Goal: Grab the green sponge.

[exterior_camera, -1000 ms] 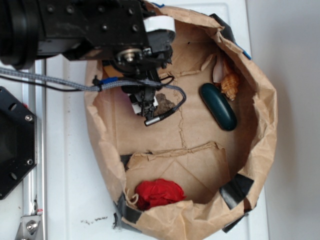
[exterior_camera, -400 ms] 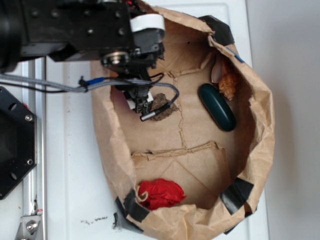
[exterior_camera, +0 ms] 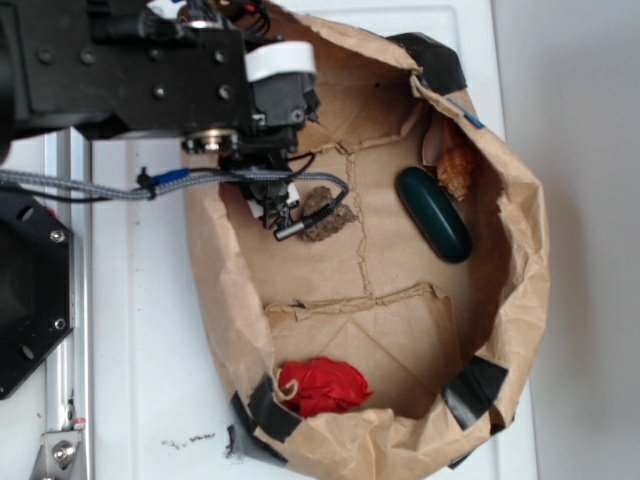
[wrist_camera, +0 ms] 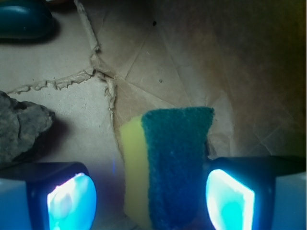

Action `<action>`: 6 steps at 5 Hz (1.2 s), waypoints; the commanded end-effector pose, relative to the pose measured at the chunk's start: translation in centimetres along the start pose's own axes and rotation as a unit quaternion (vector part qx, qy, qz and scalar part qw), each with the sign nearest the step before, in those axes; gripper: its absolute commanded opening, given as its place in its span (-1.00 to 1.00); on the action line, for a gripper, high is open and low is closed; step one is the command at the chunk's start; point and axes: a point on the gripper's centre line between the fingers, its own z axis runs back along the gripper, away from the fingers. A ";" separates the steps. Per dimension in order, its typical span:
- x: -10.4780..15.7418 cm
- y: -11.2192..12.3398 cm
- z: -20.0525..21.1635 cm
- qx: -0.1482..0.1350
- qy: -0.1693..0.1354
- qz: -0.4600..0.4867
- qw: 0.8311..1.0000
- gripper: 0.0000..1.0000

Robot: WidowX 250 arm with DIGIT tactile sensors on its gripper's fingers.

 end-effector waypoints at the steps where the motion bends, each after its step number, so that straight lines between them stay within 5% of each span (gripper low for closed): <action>1: 0.8 1.0 -0.1 0.015 -0.009 0.016 1.000 1.00; 3: 0.9 0.9 -1.1 0.019 -0.020 0.013 1.000 1.00; 5: 1.5 0.2 -3.5 0.059 -0.021 0.020 0.998 1.00; 6: 1.5 0.3 -3.2 0.056 -0.020 0.033 0.998 -1.00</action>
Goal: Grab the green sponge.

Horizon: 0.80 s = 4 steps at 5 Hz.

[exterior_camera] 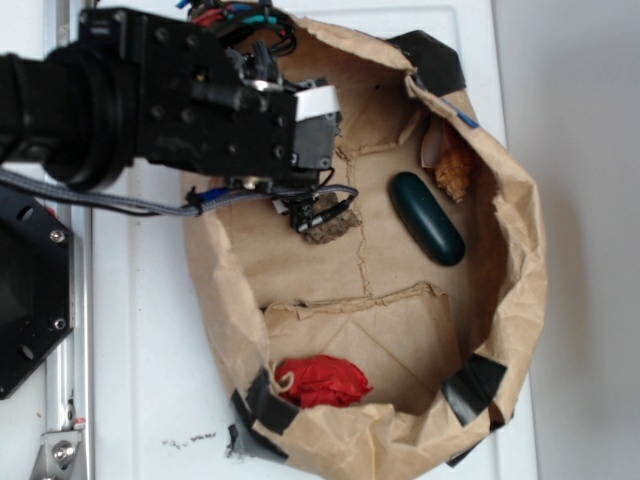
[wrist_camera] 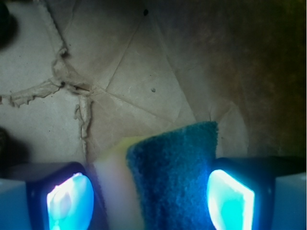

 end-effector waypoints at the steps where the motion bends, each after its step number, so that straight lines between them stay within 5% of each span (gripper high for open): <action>1: 0.5 1.2 1.0 -0.019 0.002 0.037 0.999 -1.00; 4: 0.6 1.3 2.5 -0.043 0.012 0.033 0.998 -1.00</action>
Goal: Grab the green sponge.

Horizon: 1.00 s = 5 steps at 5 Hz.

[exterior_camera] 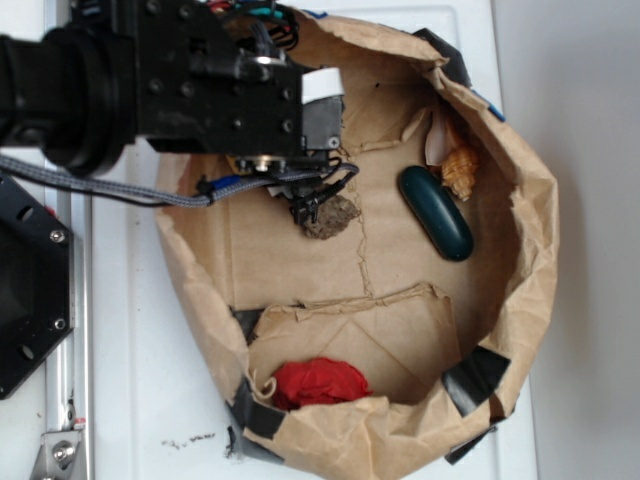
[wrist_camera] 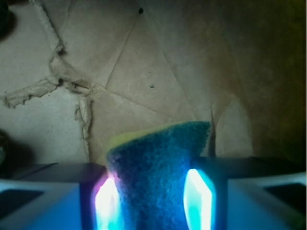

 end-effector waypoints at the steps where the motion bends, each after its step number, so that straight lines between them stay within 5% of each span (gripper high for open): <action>1: 0.4 1.0 3.5 -0.039 -0.008 0.011 0.999 -1.00; 3: -1.0 -0.9 8.6 -0.096 0.019 0.000 0.995 -1.00; 5: -0.1 -3.7 10.7 -0.115 0.015 0.004 0.993 -1.00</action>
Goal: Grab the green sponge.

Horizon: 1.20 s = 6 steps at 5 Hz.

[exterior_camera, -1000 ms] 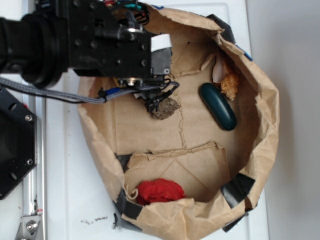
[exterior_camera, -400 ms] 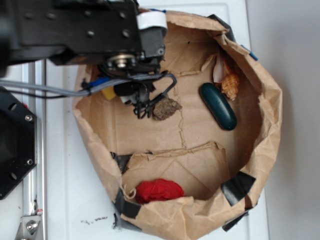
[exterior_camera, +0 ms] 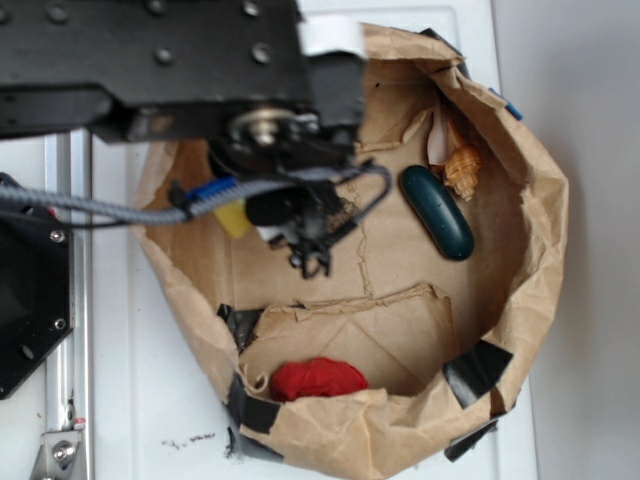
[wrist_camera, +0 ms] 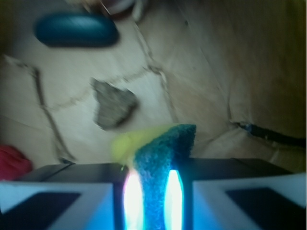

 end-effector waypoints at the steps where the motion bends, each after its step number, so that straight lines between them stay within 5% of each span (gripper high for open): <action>1: 0.6 -1.5 2.6 -0.041 -0.038 -0.019 0.998 -1.00; 6: 1.0 -1.6 4.6 -0.088 -0.058 -0.015 0.994 -1.00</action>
